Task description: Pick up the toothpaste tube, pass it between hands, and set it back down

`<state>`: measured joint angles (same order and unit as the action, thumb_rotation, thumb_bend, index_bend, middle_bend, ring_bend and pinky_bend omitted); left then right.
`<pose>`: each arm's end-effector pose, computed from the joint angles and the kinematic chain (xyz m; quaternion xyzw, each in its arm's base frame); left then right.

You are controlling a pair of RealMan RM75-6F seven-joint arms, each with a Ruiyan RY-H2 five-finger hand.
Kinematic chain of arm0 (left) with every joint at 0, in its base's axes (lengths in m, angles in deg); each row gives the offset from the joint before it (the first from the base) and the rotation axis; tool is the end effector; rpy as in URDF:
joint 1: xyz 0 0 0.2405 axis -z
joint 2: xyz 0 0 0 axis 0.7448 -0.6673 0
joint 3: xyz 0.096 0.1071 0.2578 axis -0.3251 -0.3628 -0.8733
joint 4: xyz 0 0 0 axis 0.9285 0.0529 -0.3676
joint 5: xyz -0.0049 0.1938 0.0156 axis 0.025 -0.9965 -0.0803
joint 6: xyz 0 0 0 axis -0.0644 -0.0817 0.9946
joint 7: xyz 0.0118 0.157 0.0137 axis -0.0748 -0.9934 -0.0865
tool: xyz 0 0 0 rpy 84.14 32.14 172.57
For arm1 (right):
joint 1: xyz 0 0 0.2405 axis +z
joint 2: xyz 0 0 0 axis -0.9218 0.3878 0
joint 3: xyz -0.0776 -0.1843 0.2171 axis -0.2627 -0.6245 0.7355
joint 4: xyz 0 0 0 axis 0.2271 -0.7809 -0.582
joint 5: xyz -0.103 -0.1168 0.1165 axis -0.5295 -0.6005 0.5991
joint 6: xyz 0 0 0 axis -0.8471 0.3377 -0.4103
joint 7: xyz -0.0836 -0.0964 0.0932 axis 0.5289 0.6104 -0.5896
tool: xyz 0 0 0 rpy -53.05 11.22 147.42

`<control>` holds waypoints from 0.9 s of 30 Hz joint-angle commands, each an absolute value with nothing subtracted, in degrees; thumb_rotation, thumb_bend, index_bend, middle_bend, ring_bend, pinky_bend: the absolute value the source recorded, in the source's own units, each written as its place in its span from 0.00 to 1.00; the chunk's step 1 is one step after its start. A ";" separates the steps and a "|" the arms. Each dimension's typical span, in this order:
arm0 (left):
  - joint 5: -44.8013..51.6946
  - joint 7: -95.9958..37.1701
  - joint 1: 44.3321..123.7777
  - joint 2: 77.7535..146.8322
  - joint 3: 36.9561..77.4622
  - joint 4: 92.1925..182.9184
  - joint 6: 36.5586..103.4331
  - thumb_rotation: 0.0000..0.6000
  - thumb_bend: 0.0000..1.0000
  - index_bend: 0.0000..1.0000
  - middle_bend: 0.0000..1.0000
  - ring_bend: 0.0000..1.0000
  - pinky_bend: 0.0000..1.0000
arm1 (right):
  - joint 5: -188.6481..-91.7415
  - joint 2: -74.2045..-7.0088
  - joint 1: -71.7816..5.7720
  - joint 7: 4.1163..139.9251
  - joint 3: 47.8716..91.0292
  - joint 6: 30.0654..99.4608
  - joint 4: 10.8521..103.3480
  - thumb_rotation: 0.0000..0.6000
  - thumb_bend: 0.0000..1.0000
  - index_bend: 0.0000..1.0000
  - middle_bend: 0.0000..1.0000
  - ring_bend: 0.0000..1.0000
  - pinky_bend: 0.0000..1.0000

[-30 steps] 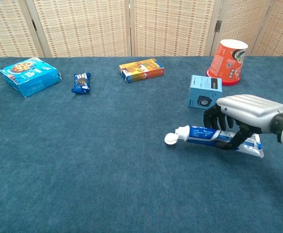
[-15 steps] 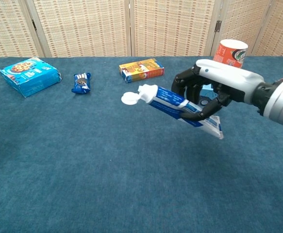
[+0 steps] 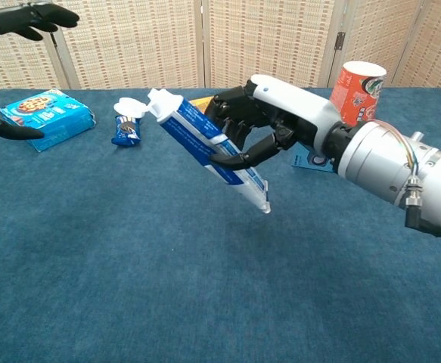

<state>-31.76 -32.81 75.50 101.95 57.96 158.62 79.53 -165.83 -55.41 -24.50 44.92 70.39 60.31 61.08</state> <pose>-0.1932 0.3093 0.1172 -0.7142 -0.2555 -0.5123 0.4028 -0.1077 -0.3518 -0.0434 0.6360 -0.5103 0.5629 0.1349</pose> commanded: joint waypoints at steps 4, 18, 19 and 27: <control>-32.17 -33.57 77.27 104.32 58.00 158.22 79.29 1.00 0.13 0.01 0.09 0.11 0.16 | -165.42 -57.00 -23.49 43.42 70.20 60.32 59.88 1.00 0.65 0.67 0.67 0.52 0.46; -32.04 -34.63 80.19 108.99 58.81 160.07 80.16 1.00 0.13 0.01 0.09 0.11 0.16 | -163.70 -57.85 -20.72 47.42 70.73 57.75 61.76 1.00 0.65 0.68 0.68 0.53 0.46; -31.96 -34.72 80.32 109.16 58.89 160.18 80.21 1.00 0.13 0.01 0.09 0.11 0.16 | -163.53 -57.86 -20.65 47.76 70.73 57.64 61.91 1.00 0.65 0.68 0.68 0.53 0.46; -31.14 -35.37 81.11 108.25 59.20 161.71 80.00 1.00 0.13 0.01 0.09 0.11 0.16 | -161.76 -57.36 -20.32 50.99 70.18 56.05 62.10 1.00 0.65 0.69 0.69 0.54 0.46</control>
<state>-31.18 -35.39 81.06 108.31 59.18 161.65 80.05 -161.94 -57.43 -20.38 50.80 70.27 56.22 62.10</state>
